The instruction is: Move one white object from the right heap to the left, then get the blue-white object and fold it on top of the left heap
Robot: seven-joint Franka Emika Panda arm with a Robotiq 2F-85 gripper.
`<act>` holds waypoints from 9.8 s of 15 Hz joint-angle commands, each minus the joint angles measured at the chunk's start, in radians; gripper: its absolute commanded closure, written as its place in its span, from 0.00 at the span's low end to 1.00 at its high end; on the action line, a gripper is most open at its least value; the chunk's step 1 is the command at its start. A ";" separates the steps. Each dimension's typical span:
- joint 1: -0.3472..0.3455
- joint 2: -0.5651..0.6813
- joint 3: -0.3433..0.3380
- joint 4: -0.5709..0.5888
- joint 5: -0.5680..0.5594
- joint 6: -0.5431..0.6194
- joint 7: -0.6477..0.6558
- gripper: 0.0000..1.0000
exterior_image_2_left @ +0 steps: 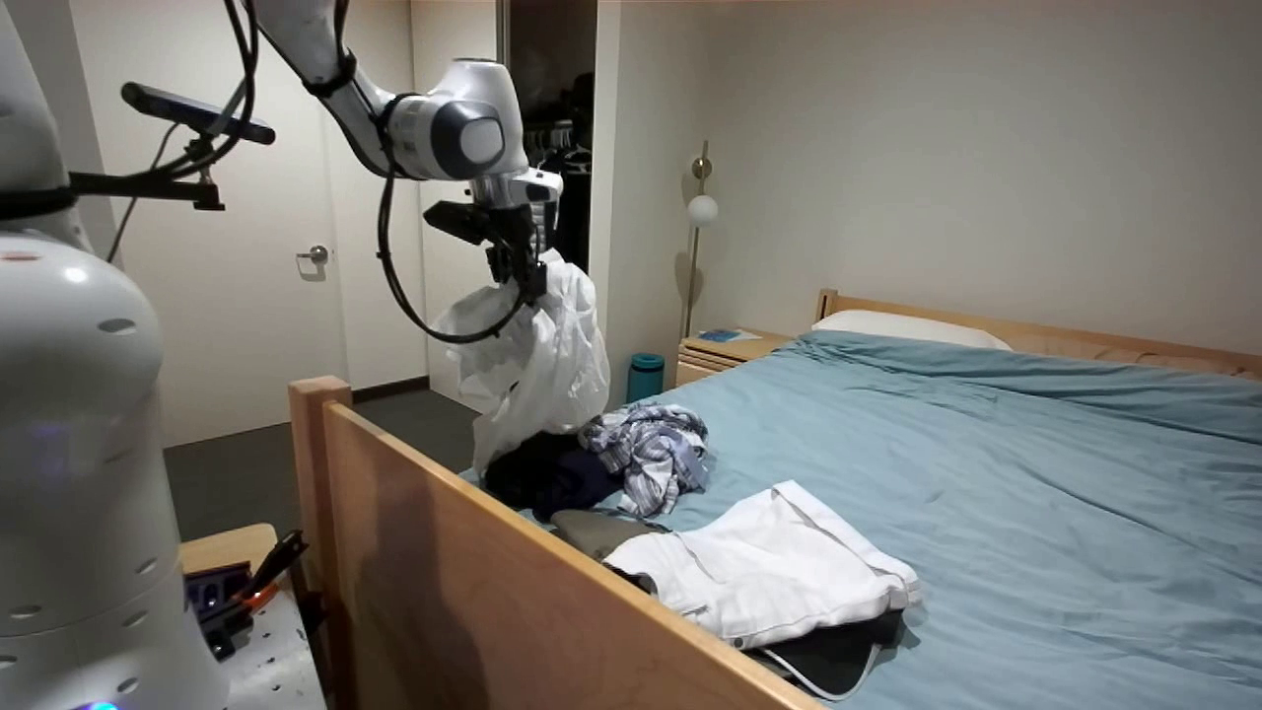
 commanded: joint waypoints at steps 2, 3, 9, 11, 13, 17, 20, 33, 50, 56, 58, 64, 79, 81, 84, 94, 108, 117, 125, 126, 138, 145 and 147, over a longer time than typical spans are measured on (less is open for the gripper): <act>-0.024 0.039 0.009 0.010 -0.008 -0.171 0.030 0.92; -0.018 0.048 0.003 0.004 0.019 -0.184 0.000 0.92; -0.060 0.138 -0.026 -0.045 -0.130 -0.075 0.119 0.92; -0.075 0.187 -0.051 -0.060 -0.170 0.022 0.123 0.92; -0.079 0.248 -0.077 -0.060 -0.250 0.102 0.160 0.92; -0.047 0.379 -0.135 -0.038 -0.328 0.214 0.175 0.92; -0.006 0.442 -0.204 -0.019 -0.387 0.235 0.191 0.92; 0.052 0.266 -0.290 -0.036 -0.417 0.212 0.219 0.14; -0.079 -0.019 -0.047 0.228 -0.223 -0.112 0.049 0.00; -0.103 0.079 -0.062 0.372 -0.257 -0.236 0.085 0.00; -0.101 0.087 -0.062 0.371 -0.257 -0.235 0.086 0.00; -0.107 0.175 -0.064 0.434 -0.216 -0.301 0.250 0.00; 0.035 0.629 -0.168 0.602 -0.303 -0.188 0.244 0.00; 0.039 0.679 -0.181 0.622 -0.299 -0.153 0.241 0.00; 0.040 0.691 -0.183 0.640 -0.298 -0.151 0.240 0.00; 0.024 0.988 -0.254 0.922 -0.258 -0.148 0.177 0.00; -0.023 1.255 -0.158 1.238 -0.074 -0.181 -0.077 0.45; -0.043 1.214 -0.139 1.221 -0.012 -0.171 -0.061 0.95; -0.028 0.954 -0.186 0.935 0.015 0.085 0.017 0.94; -0.019 0.915 -0.197 0.894 0.009 0.116 0.029 0.94; 0.249 0.349 -0.519 0.435 -0.465 0.191 0.544 0.94; 0.195 -0.015 -0.359 0.272 -0.827 -0.035 0.882 0.94; 0.138 -0.118 -0.247 0.196 -0.774 -0.131 0.848 0.94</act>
